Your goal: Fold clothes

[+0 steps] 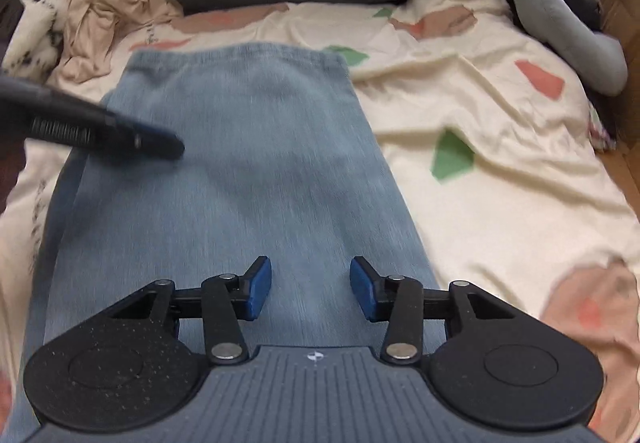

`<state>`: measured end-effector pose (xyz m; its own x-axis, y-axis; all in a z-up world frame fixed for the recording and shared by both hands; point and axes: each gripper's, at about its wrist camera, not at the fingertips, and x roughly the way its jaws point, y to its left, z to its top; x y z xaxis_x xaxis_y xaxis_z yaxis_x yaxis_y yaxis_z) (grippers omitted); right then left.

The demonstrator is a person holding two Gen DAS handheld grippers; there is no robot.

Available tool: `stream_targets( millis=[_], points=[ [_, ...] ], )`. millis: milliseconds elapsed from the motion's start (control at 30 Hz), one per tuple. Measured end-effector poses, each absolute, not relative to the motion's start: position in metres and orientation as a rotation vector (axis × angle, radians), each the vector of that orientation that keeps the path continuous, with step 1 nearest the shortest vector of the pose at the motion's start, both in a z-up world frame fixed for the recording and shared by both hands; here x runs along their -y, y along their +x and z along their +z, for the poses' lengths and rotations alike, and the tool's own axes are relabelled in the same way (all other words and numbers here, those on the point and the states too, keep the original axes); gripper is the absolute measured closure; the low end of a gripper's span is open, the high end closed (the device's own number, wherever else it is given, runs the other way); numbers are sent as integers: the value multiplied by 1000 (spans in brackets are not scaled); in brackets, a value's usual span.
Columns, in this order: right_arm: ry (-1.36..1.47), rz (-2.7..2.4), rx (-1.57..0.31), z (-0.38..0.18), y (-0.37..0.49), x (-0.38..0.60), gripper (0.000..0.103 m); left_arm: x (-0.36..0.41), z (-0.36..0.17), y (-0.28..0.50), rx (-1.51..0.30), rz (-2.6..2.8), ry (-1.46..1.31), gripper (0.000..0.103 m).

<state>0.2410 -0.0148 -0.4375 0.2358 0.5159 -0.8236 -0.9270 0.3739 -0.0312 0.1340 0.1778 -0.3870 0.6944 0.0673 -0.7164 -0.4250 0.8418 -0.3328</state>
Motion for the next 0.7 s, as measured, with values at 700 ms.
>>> stream_targets(
  millis=[700],
  points=[
    [-677,979,-856,-436,213,144,54,-115,-384,115,-834,135,-467,80]
  ],
)
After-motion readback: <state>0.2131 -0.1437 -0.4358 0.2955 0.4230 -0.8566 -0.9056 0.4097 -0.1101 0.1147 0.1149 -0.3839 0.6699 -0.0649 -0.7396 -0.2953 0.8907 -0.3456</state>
